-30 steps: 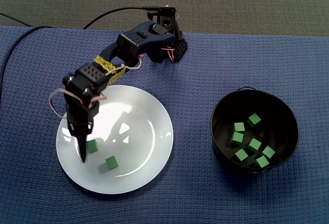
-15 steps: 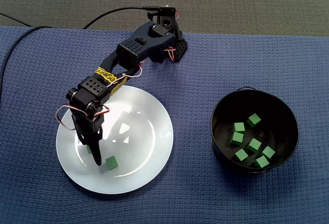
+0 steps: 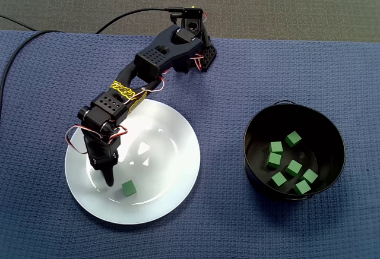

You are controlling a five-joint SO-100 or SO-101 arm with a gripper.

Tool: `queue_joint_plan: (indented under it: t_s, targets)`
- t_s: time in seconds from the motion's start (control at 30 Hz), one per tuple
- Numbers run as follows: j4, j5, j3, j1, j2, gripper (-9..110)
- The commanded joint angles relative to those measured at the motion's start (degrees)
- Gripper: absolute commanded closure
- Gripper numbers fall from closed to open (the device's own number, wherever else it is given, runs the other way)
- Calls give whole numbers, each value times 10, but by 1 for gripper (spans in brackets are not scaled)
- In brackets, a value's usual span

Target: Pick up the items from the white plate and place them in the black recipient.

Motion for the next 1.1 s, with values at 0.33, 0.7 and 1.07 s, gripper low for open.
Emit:
queue_joint_plan:
  t_s: [0.33, 0.7, 1.07]
  targets:
    - [-11, 65, -18, 11, 76, 102]
    - [-236, 268, 294, 18, 656, 99]
    - [-201, 252, 461, -578, 897, 102]
